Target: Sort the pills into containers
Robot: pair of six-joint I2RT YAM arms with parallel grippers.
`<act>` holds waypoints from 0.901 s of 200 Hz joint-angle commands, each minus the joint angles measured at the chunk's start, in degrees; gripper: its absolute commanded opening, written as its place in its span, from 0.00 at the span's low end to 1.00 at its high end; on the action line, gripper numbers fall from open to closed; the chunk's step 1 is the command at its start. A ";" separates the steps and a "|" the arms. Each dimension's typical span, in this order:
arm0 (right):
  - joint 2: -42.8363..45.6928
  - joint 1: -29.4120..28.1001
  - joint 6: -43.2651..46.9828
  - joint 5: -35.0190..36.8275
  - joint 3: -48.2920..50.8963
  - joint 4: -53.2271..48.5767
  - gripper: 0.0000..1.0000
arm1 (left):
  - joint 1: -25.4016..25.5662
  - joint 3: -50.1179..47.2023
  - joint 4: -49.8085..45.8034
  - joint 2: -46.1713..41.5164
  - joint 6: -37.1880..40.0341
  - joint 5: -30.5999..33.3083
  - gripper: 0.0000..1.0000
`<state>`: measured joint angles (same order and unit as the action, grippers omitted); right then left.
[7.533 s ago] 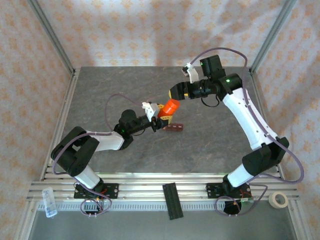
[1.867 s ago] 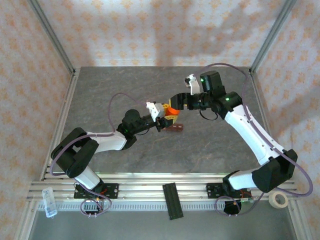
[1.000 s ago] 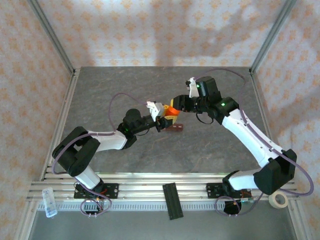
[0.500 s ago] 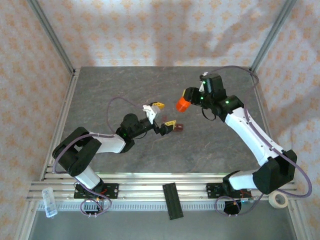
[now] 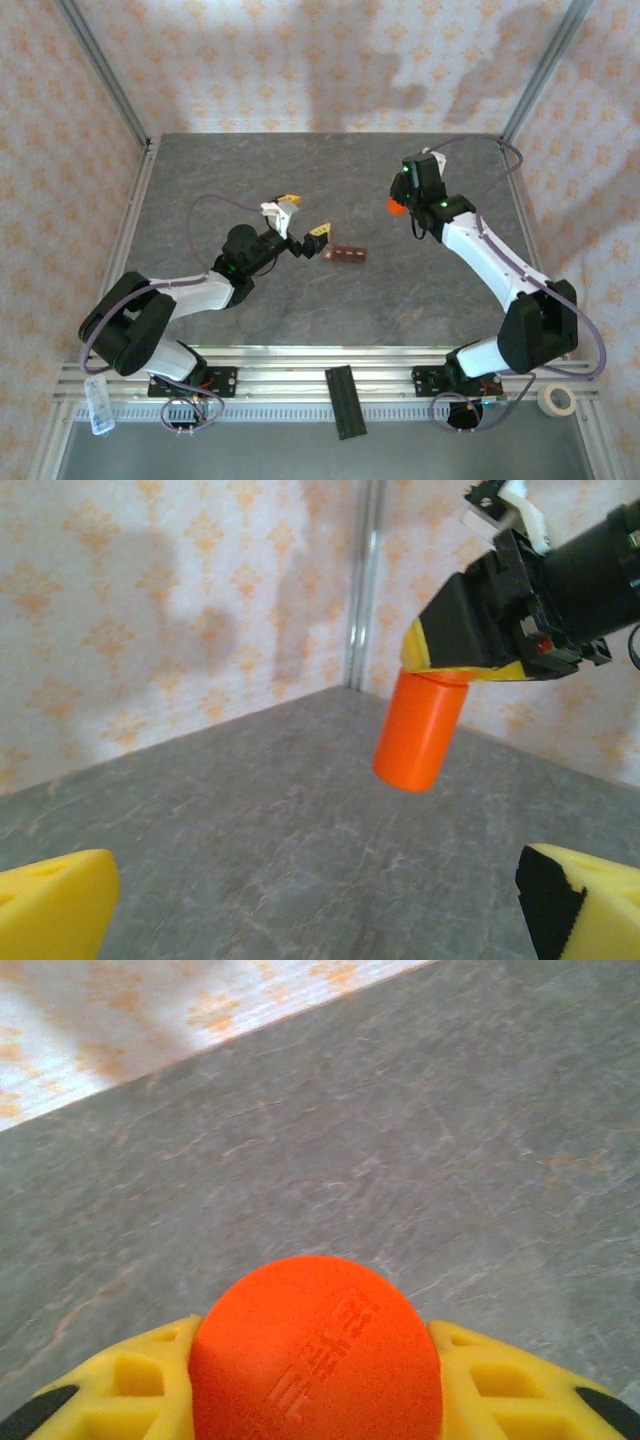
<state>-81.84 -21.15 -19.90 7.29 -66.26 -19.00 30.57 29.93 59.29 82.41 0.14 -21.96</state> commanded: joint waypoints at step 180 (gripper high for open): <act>-10.67 0.80 -6.79 10.42 11.55 13.50 0.39 | -2.12 11.81 -32.04 -4.28 -7.01 22.35 1.00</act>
<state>-92.23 -20.82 -24.93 16.32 -55.70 -6.74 29.04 40.80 27.18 78.76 -6.22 1.56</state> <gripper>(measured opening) 0.421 0.998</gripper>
